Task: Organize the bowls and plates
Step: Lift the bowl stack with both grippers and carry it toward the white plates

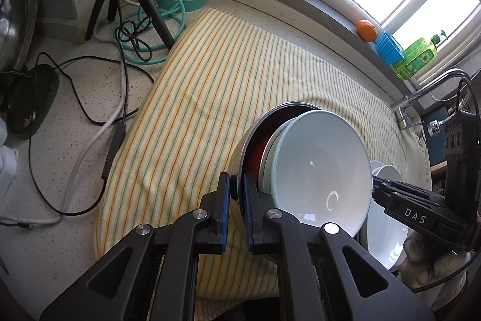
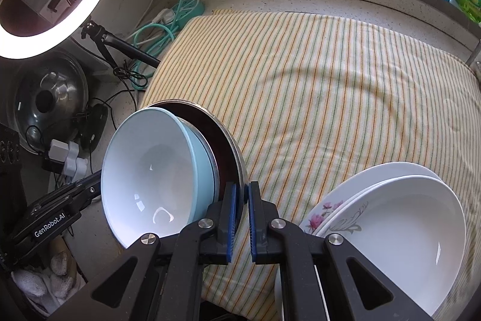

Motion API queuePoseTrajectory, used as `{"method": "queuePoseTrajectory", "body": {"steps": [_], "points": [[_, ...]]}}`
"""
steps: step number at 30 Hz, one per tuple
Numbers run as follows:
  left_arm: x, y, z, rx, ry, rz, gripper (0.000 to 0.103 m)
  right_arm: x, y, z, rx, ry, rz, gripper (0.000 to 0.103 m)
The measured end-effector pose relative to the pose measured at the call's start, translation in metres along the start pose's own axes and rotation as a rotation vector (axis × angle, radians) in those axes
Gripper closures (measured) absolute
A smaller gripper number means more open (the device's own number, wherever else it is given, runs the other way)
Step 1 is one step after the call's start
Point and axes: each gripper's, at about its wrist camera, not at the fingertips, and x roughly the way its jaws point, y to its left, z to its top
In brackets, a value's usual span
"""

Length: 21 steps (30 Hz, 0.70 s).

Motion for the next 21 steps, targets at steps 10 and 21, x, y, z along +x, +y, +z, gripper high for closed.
{"method": "queuePoseTrajectory", "body": {"steps": [10, 21], "points": [[-0.014, -0.008, 0.006, 0.011, -0.035, -0.01, 0.096, -0.019, 0.0, 0.001, 0.014, -0.034, 0.014, 0.096], [-0.031, -0.038, 0.013, 0.074, -0.075, -0.045, 0.096, -0.051, -0.014, -0.005, 0.052, -0.08, 0.012, 0.096]]}}
